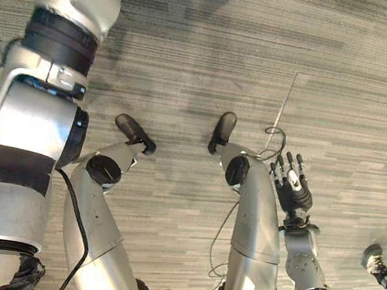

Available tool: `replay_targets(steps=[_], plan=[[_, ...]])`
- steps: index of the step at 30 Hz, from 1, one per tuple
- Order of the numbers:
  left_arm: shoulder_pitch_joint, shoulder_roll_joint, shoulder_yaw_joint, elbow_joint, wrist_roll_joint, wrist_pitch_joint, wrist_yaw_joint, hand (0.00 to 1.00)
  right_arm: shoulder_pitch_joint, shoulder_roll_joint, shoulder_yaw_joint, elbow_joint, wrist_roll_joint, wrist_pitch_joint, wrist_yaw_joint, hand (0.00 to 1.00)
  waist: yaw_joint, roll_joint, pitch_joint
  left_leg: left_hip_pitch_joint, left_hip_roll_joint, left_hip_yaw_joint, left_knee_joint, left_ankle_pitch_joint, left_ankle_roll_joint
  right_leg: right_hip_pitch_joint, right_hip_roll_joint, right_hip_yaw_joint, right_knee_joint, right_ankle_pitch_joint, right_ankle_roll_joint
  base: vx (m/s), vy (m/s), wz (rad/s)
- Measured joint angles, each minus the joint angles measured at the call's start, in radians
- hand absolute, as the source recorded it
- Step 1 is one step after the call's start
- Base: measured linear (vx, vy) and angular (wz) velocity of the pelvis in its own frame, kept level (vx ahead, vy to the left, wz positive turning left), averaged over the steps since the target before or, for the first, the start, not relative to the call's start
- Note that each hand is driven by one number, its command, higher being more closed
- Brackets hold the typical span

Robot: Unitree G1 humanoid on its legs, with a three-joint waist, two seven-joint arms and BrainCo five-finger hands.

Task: Pick up the laundry basket with both hands and put the clothes into the washing machine.

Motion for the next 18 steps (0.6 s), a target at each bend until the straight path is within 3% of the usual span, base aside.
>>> replay_targets(steps=[3,7,9,12,14,15,18], plan=[[0.020,-0.038,0.096,0.000,-0.013,0.011,-0.010,0.00,0.018,0.000,0.002,0.007,0.000,-0.003,-0.001,0.00,0.007,0.001,0.001,-0.001,0.000,0.000,-0.002,0.004,-0.004,-0.001,0.001,-0.001,0.000,0.001,-0.001,0.00,0.000,0.00],[0.053,-0.085,0.260,-0.034,-0.301,-0.006,0.024,0.00,0.030,-0.003,0.001,0.007,-0.001,-0.011,-0.021,0.00,0.013,0.019,0.000,-0.003,-0.006,-0.005,-0.010,0.012,-0.003,0.000,-0.002,-0.002,0.004,0.001,-0.001,-0.01,0.016,0.05],[0.183,-0.100,0.303,-0.153,-0.430,-0.048,0.080,0.00,0.031,-0.006,-0.001,0.009,-0.004,-0.019,-0.029,0.00,0.015,0.036,-0.001,0.002,-0.012,-0.009,-0.020,0.021,-0.003,0.008,-0.004,-0.004,0.003,0.001,-0.002,-0.01,0.019,0.09],[0.392,-0.150,0.317,-0.305,-0.475,-0.079,0.131,0.00,0.027,-0.006,-0.003,0.035,-0.027,-0.038,-0.048,0.00,0.028,0.040,0.000,0.036,-0.019,-0.009,-0.038,0.033,-0.012,0.035,-0.004,-0.005,0.000,0.000,-0.003,-0.01,0.005,0.08],[0.623,-0.253,0.348,-0.437,-0.474,-0.091,0.155,0.00,0.027,-0.004,-0.014,0.050,-0.049,-0.041,-0.070,0.00,0.044,0.050,0.000,0.105,-0.027,0.003,-0.074,0.045,-0.019,0.096,-0.002,-0.006,-0.032,0.001,-0.005,-0.02,-0.007,0.08],[0.802,-0.341,0.355,-0.520,-0.473,-0.094,0.168,0.00,0.027,-0.002,-0.021,0.049,-0.078,-0.042,-0.085,0.00,0.054,0.064,-0.003,0.169,-0.039,0.008,-0.114,0.059,-0.029,0.157,-0.001,-0.008,-0.063,0.006,-0.011,-0.01,-0.014,0.08],[1.097,-0.489,0.348,-0.617,-0.474,-0.112,0.152,0.00,0.027,0.035,-0.021,0.044,-0.145,-0.030,-0.093,0.00,0.077,0.077,-0.010,0.325,-0.064,0.031,-0.213,0.084,-0.056,0.302,0.011,-0.014,-0.147,0.013,-0.006,0.00,-0.032,0.01]])
